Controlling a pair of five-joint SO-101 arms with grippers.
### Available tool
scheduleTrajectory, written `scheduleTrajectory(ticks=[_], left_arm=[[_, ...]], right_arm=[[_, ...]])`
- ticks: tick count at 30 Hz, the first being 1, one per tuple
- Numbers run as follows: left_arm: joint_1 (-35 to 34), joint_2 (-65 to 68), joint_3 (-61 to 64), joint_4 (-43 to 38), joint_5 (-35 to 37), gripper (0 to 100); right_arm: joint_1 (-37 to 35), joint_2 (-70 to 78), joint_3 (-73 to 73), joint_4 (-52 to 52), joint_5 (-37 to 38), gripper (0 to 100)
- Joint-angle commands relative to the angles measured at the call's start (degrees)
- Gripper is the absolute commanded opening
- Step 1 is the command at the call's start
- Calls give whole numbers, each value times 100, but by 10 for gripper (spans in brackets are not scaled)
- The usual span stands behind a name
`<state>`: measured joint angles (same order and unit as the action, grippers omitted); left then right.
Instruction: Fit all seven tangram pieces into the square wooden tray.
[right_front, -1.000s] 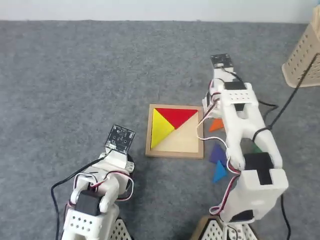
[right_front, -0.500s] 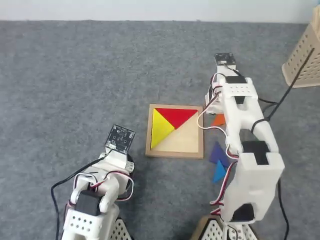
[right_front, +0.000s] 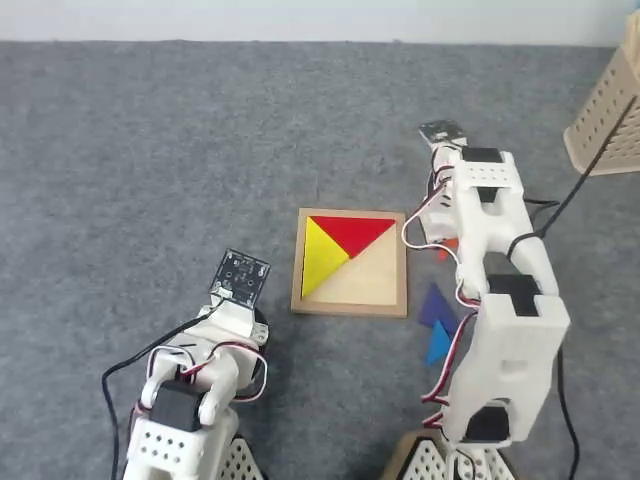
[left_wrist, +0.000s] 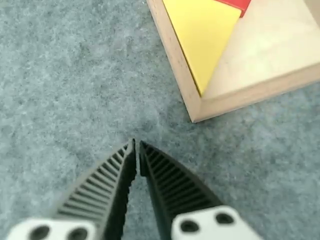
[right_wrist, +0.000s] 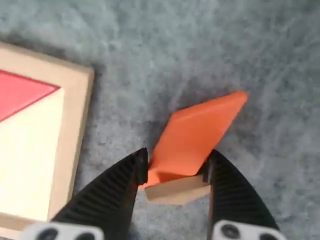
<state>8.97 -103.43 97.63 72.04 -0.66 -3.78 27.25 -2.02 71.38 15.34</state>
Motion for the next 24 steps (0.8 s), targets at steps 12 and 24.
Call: scheduleTrajectory(ticks=[12,24], left_arm=[[18,-114,-110,35,35,12],[18,-114,-110,35,35,12]], right_arm=[[57,-453,-246,48,-35,6],[-567,-3547,1987,-215,-88,7]])
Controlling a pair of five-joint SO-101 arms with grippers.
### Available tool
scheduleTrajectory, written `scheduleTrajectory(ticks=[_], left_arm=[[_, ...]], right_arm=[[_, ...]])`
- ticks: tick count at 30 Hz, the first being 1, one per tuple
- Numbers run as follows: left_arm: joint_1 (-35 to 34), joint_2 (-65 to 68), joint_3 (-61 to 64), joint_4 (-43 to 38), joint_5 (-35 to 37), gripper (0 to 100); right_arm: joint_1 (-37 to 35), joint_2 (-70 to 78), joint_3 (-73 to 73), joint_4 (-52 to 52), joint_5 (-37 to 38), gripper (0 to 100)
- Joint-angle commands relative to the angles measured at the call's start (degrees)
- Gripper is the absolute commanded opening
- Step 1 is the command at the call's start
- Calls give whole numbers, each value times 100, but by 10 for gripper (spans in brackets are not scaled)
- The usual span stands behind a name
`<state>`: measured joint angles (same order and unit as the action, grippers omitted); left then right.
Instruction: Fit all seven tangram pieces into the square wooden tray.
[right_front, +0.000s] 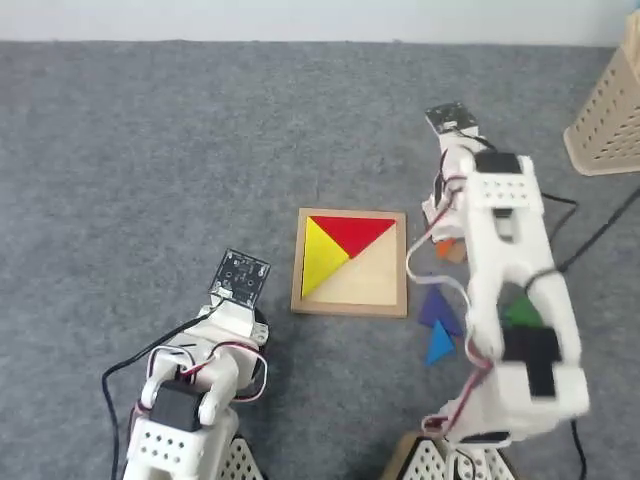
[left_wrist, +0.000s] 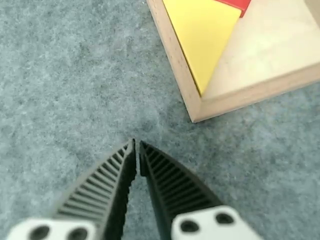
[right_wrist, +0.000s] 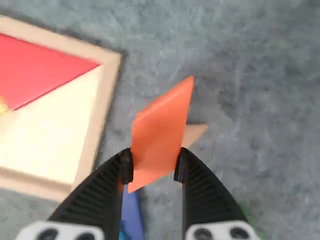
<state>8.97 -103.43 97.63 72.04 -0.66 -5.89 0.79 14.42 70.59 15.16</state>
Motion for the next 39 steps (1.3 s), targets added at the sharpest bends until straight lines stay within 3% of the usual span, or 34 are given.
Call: scheduleTrajectory(ticks=[1,10,21,25,30,34,39], left_arm=[[18,-114,-110,35,35,12],[18,-114,-110,35,35,12],[18,-114,-110,35,35,12],[18,-114,-110,35,35,12],[18,-114,-110,35,35,12],[18,-114,-110,35,35,12],[18,-114,-110,35,35,12]], right_arm=[[-532,-1033,492,-101,-79,7],[-1578,-910,1002,-303,-985,7],[-1710,725,343,-743,-2277,9],[-1684,910,44,-734,-2338,19],[-1666,910,0,-629,-2312,176],[-1666,910,-123,-611,-1837,266],[-1666,875,-149,-602,-1723,273]])
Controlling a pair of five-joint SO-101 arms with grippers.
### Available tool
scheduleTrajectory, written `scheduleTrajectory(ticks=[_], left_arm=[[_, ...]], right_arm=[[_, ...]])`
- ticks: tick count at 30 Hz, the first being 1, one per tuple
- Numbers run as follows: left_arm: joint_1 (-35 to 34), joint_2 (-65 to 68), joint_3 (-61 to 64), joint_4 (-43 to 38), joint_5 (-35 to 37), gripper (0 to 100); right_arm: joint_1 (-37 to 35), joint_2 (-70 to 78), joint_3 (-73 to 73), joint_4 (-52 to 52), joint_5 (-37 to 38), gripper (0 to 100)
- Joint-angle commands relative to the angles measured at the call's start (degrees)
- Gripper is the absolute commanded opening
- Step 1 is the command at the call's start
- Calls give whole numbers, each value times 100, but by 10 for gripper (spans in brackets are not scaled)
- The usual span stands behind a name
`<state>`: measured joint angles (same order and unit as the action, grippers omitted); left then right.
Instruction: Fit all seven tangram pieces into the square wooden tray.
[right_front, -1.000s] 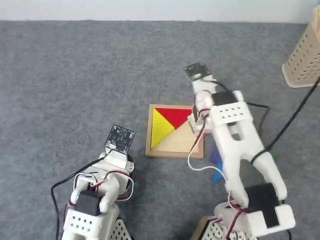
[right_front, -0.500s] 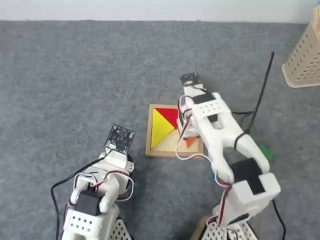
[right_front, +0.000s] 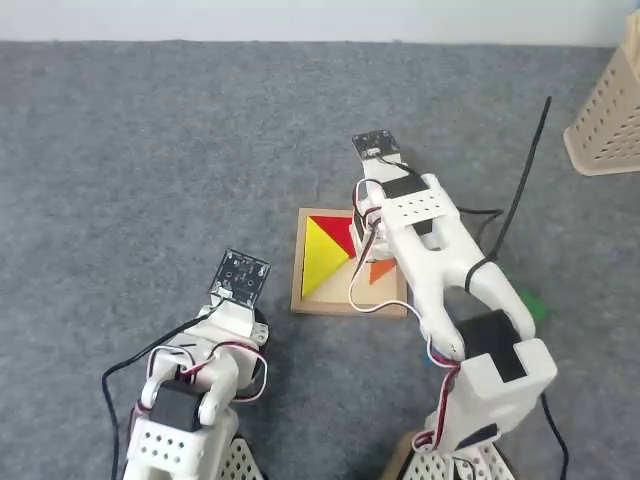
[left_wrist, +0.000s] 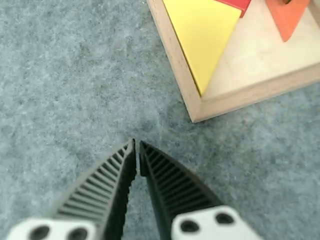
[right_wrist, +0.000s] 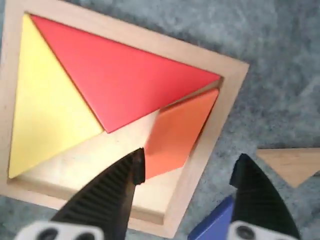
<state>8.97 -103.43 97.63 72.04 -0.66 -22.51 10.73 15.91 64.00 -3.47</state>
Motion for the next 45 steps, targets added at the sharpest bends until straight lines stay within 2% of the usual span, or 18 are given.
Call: scheduleTrajectory(ticks=[1,5,10,29,41,45], left_arm=[[18,-114,-110,35,35,12],[18,-114,-110,35,35,12],[18,-114,-110,35,35,12],[18,-114,-110,35,35,12],[18,-114,-110,35,35,12],[18,-114,-110,35,35,12]], right_arm=[[4,-180,-290,57,141,269],[4,-752,-44,-13,141,139],[57,-1262,738,-690,413,3],[585,145,9,-831,844,7],[585,-1147,-44,145,853,10],[602,-1508,-44,637,1222,10]])
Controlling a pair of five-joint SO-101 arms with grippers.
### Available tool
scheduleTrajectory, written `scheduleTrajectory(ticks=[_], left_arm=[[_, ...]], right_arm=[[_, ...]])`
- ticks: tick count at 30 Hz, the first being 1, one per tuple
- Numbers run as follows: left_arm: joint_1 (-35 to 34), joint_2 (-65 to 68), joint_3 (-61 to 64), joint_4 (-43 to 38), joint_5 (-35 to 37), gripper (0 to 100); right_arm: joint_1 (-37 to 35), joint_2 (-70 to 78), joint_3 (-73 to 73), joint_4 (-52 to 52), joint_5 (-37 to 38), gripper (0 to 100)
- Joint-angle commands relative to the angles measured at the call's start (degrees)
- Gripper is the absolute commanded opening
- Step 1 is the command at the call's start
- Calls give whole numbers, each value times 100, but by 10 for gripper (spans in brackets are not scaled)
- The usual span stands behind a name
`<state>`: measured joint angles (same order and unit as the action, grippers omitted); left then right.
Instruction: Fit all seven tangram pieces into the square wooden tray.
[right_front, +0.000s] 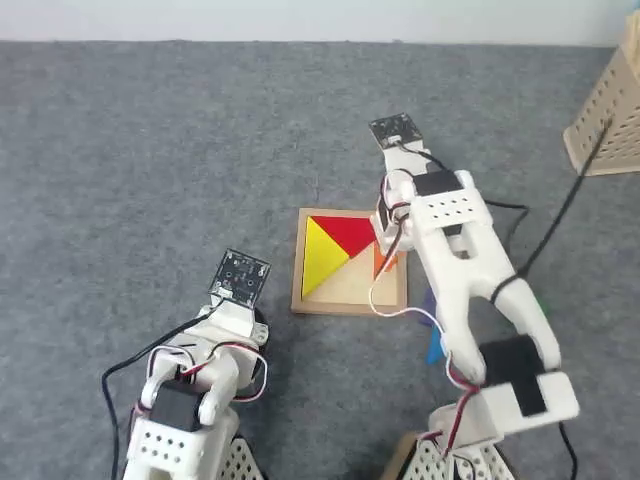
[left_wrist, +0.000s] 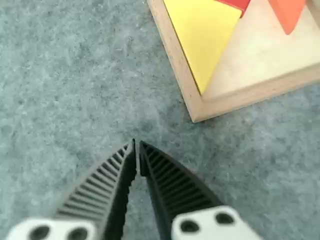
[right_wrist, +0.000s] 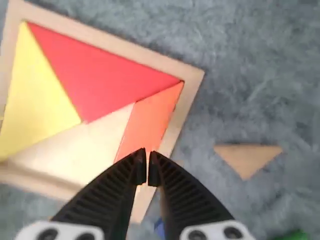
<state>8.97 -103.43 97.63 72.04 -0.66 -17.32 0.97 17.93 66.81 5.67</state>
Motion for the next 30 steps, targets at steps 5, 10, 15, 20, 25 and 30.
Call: scheduleTrajectory(ticks=[5,10,15,20,25,30], left_arm=[[18,-114,-110,35,35,12],[18,-114,-110,35,35,12],[18,-114,-110,35,35,12],[18,-114,-110,35,35,12],[18,-114,-110,35,35,12],[18,-114,-110,35,35,12]], right_arm=[[470,-725,9,558,484,10],[716,-1262,870,75,571,10],[1341,-1789,1319,-356,325,10],[1648,-1341,1301,-505,273,82],[1675,-426,958,-576,-440,266],[1604,418,360,-585,-1266,191]])
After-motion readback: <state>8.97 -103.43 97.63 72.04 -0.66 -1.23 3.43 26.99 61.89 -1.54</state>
